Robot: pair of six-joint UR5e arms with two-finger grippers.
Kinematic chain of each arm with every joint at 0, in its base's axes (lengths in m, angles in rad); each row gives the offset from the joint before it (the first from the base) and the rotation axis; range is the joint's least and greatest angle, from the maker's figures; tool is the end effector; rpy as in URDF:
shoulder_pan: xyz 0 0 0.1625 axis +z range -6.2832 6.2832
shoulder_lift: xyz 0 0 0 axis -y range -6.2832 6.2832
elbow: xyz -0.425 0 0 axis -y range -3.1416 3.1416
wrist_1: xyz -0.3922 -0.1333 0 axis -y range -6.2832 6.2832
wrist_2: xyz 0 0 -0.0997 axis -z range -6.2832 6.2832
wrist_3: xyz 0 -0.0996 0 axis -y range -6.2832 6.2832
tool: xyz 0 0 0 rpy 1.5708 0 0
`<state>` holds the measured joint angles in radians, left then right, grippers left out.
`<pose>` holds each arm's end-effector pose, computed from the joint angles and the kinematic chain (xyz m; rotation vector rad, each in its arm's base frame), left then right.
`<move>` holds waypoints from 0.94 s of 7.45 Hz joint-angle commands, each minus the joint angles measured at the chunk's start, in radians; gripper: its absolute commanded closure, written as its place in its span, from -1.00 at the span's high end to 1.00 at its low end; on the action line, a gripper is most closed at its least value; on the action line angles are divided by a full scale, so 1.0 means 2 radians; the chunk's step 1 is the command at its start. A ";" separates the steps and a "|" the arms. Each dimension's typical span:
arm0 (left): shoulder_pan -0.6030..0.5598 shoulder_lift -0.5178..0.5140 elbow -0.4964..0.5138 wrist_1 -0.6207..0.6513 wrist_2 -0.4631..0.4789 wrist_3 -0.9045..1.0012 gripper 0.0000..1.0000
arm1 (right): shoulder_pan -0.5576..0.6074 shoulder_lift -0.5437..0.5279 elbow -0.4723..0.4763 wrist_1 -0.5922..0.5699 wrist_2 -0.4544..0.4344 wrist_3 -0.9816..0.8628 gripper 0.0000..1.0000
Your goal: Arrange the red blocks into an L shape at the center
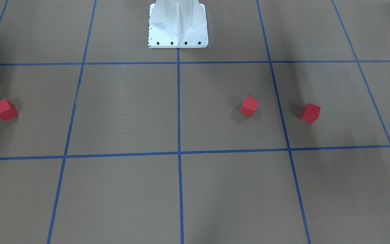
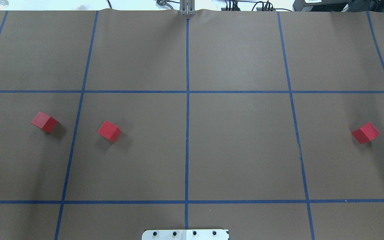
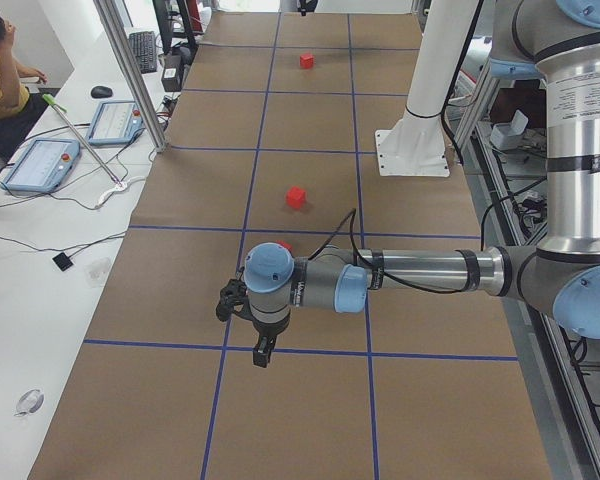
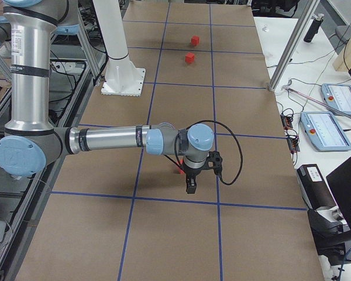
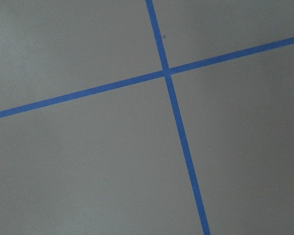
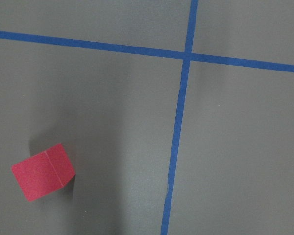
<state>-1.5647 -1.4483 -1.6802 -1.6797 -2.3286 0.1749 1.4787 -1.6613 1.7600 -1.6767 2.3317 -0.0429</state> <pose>-0.0621 -0.4468 0.6519 0.1550 0.7482 0.2084 0.0229 -0.4551 0.6200 -0.0256 -0.7610 -0.1257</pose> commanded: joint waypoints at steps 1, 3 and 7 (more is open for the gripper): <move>0.000 0.000 -0.009 0.000 -0.001 0.000 1.00 | 0.000 0.000 0.000 0.000 0.001 0.000 0.99; 0.000 0.001 -0.014 0.002 0.002 -0.001 1.00 | 0.000 0.005 0.002 0.000 0.000 0.001 0.99; 0.000 -0.001 -0.024 0.001 -0.001 -0.004 1.00 | 0.000 0.037 0.033 0.000 0.000 0.005 0.99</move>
<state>-1.5646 -1.4512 -1.7224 -1.6781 -2.3267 0.1709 1.4788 -1.6318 1.8102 -1.6766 2.3322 -0.0387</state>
